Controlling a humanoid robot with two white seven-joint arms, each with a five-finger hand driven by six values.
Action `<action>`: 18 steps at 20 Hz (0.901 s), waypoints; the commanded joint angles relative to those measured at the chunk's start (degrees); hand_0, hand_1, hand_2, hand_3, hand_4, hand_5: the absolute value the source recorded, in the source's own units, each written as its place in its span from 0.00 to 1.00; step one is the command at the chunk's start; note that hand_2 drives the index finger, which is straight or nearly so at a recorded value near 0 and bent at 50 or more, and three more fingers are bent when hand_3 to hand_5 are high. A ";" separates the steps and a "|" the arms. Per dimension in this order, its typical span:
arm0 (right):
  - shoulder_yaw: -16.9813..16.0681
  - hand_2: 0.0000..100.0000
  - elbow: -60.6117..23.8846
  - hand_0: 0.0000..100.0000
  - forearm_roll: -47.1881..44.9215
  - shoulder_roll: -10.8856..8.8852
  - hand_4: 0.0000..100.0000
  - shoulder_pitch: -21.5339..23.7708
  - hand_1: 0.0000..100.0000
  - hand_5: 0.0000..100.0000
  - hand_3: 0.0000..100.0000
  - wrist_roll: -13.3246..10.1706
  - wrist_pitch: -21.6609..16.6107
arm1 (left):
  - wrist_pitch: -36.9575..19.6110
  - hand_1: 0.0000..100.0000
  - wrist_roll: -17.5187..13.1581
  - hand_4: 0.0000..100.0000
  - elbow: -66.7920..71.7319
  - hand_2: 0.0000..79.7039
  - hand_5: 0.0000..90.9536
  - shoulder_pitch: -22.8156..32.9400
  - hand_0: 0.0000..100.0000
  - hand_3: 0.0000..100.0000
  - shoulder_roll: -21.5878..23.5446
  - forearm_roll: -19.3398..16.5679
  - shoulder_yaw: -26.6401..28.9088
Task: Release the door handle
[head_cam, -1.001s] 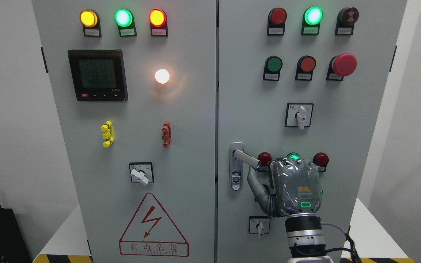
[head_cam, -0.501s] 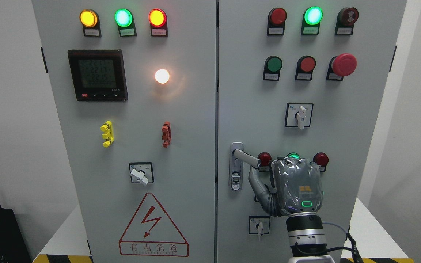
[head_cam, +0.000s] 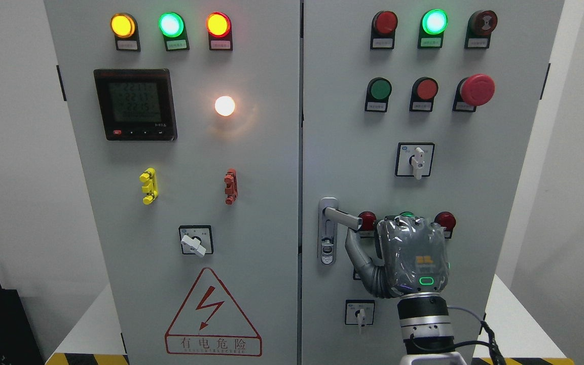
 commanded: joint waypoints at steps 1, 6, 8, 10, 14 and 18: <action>-0.06 0.99 0.00 0.56 -0.23 -0.11 1.00 -0.01 0.07 0.97 1.00 0.04 0.00 | 0.02 0.39 -0.05 0.00 0.61 0.00 0.00 -0.18 0.12 0.00 0.00 0.04 0.09; 0.02 0.99 0.00 0.56 -0.23 -0.20 1.00 -0.09 0.07 0.97 1.00 0.05 0.00 | 0.02 0.39 -0.05 0.00 0.53 0.00 0.00 -0.18 0.12 0.00 0.00 -0.05 0.09; -0.06 0.99 0.00 0.56 -0.23 -0.20 1.00 -0.09 0.07 0.97 1.00 0.05 0.00 | 0.02 0.39 -0.05 0.00 0.53 0.00 0.00 -0.18 0.12 0.00 0.00 0.04 0.09; -0.06 0.99 0.00 0.56 -0.23 -0.20 1.00 -0.09 0.07 0.97 1.00 0.05 0.00 | 0.02 0.39 -0.05 0.00 0.53 0.00 0.00 -0.18 0.12 0.00 0.00 0.04 0.09; -0.06 0.99 0.00 0.56 -0.23 -0.20 1.00 -0.09 0.07 0.97 1.00 -0.04 0.00 | 0.02 0.39 -0.05 0.00 0.53 0.00 0.00 -0.18 0.12 0.00 0.00 -0.05 0.09; -0.06 0.99 0.00 0.56 -0.32 -0.20 1.00 -0.09 0.07 0.97 1.00 -0.04 0.00 | 0.02 0.39 -0.05 0.00 0.61 0.00 0.00 -0.18 0.12 0.00 0.00 0.04 0.09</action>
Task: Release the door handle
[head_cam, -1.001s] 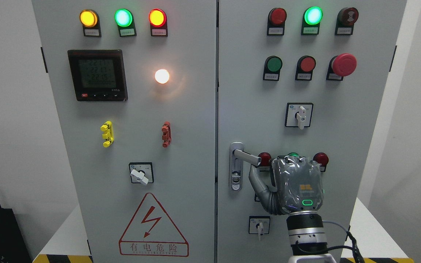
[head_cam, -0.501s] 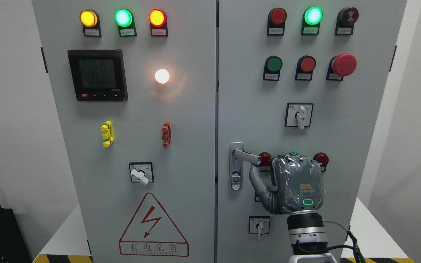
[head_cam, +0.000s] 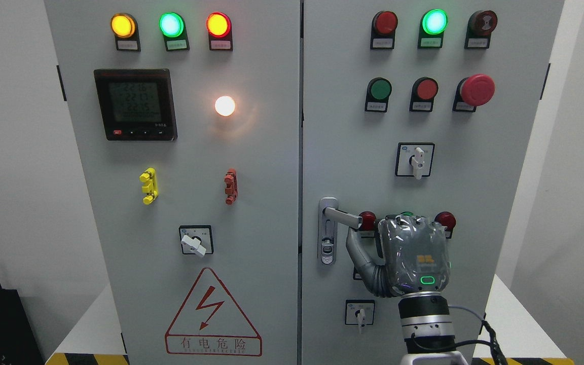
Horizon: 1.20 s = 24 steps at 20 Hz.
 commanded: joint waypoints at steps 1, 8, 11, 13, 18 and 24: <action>-0.02 0.99 0.00 0.56 -0.07 -0.03 1.00 0.00 0.07 0.97 1.00 -0.02 0.00 | 0.01 0.39 -0.05 0.00 0.53 0.00 0.00 -0.18 0.12 0.00 0.00 -0.05 0.09; -0.02 0.99 0.00 0.56 -0.77 -0.12 1.00 0.00 0.07 0.97 1.00 -0.11 0.00 | 0.01 0.39 -0.05 0.00 0.53 0.00 0.00 -0.18 0.12 0.00 0.00 0.03 0.09; -0.20 0.99 0.00 0.56 -0.77 -0.38 1.00 0.00 0.07 0.96 1.00 -0.11 0.00 | 0.01 0.39 -0.05 0.00 0.53 0.00 0.00 -0.18 0.12 0.00 0.00 0.03 0.09; -0.29 0.99 0.00 0.56 -0.77 -0.29 1.00 0.00 0.07 0.96 1.00 -0.11 0.00 | 0.01 0.39 -0.05 0.00 0.53 0.00 0.00 -0.18 0.12 0.00 0.00 -0.05 0.09; -0.29 0.99 -0.78 0.56 -0.77 -0.47 1.00 0.18 0.07 0.96 1.00 -0.20 -0.09 | 0.01 0.39 -0.05 0.00 0.62 0.00 0.00 -0.18 0.12 0.00 0.00 -0.05 0.09; 0.15 0.99 -0.88 0.56 -1.39 -0.47 1.00 0.35 0.07 0.96 1.00 -0.64 -0.35 | 0.01 0.39 -0.05 0.00 0.62 0.00 0.00 -0.18 0.12 0.00 0.00 0.03 0.09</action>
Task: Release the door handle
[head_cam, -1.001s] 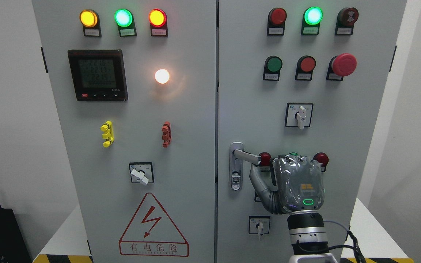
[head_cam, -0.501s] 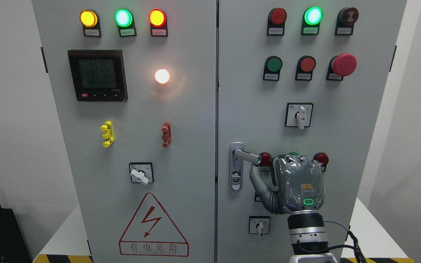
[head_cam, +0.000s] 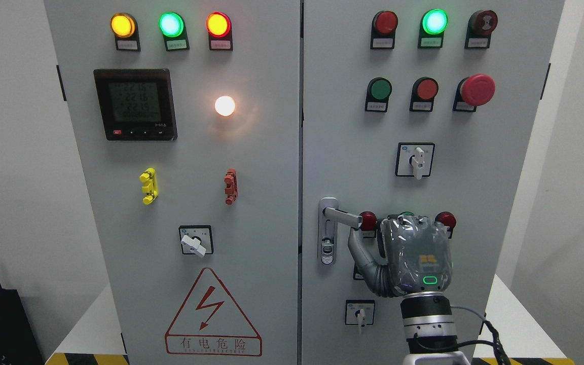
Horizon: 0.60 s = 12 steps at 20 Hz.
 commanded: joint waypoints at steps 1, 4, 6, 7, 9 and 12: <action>0.36 0.99 -0.57 0.56 -0.44 -0.06 1.00 0.29 0.07 0.96 1.00 -0.40 -0.17 | 0.02 0.39 -0.05 0.00 0.62 0.00 0.00 -0.18 0.12 0.00 0.00 0.04 0.09; 0.63 0.99 -1.36 0.56 -0.44 -0.06 1.00 1.07 0.07 0.96 1.00 -0.40 -0.43 | 0.02 0.39 -0.05 0.00 0.53 0.00 0.00 -0.18 0.12 0.00 0.00 0.04 0.09; 0.63 0.99 -1.71 0.56 -0.44 -0.06 1.00 1.69 0.07 0.96 1.00 -0.40 -0.52 | 0.02 0.39 -0.05 0.00 0.53 0.00 0.00 -0.18 0.12 0.00 0.00 0.04 0.09; 0.63 0.99 -1.71 0.56 -0.44 -0.06 1.00 1.87 0.07 0.96 1.00 -0.40 -0.61 | 0.02 0.39 -0.05 0.00 0.53 0.00 0.00 -0.18 0.12 0.00 0.00 0.04 0.09; 0.72 0.99 -1.71 0.56 -0.44 -0.15 1.00 2.31 0.07 0.96 1.00 -0.40 -0.96 | 0.02 0.39 -0.05 0.00 0.61 0.00 0.00 -0.18 0.12 0.00 0.00 0.04 0.09; 0.71 0.99 -1.71 0.56 -0.44 -0.15 1.00 2.49 0.07 0.96 1.00 -0.75 -1.05 | 0.02 0.39 -0.05 0.00 0.61 0.00 0.00 -0.18 0.12 0.00 0.00 0.04 0.09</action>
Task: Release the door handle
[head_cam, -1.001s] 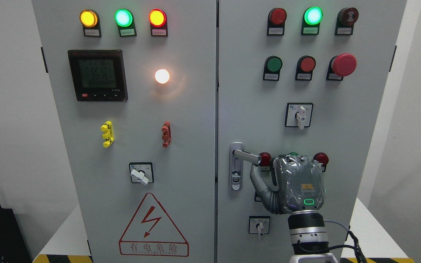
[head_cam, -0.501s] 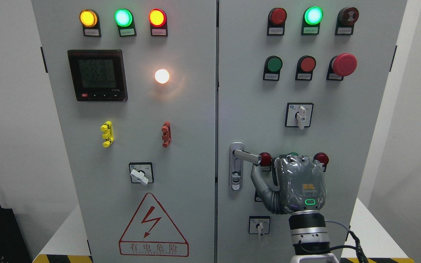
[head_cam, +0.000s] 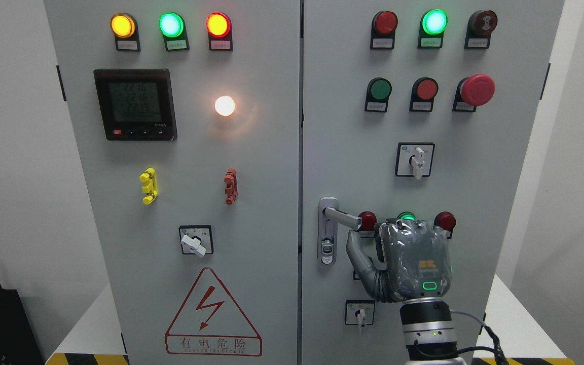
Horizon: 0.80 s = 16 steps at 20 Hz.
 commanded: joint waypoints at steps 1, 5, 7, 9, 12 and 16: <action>0.30 0.99 -0.71 0.56 -0.05 -0.06 1.00 0.76 0.07 0.96 1.00 -0.19 -0.20 | 0.02 0.39 -0.05 0.00 0.53 0.00 0.00 -0.18 0.12 0.00 0.00 -0.06 0.09; 0.57 0.99 -0.88 0.57 -0.05 -0.15 1.00 0.76 0.07 0.96 1.00 -0.19 -0.11 | 0.02 0.39 -0.05 0.00 0.61 0.00 0.00 -0.18 0.12 0.00 0.00 -0.06 0.09; 0.57 0.99 -1.49 0.57 -0.05 -0.24 1.00 0.85 0.06 0.96 1.00 -0.28 -0.20 | 0.02 0.39 -0.05 0.00 0.62 0.00 0.00 -0.18 0.12 0.00 0.00 0.02 0.09; 0.66 0.99 -1.93 0.57 -0.05 -0.59 1.00 1.55 0.06 0.96 1.00 -0.36 -0.46 | 0.02 0.39 -0.05 0.00 0.53 0.00 0.00 -0.18 0.12 0.00 0.00 0.02 0.09; 0.66 0.99 -3.16 0.57 -0.22 -1.03 1.00 3.65 0.06 0.96 1.00 -1.33 -1.60 | 0.02 0.39 -0.05 0.00 0.61 0.00 0.00 -0.18 0.12 0.00 0.00 -0.06 0.09; 0.66 0.98 -5.36 0.57 -2.42 -2.08 1.00 5.50 0.07 0.96 1.00 -2.38 -3.45 | 0.02 0.39 -0.05 0.00 0.53 0.00 0.00 -0.18 0.12 0.00 0.00 -0.06 0.09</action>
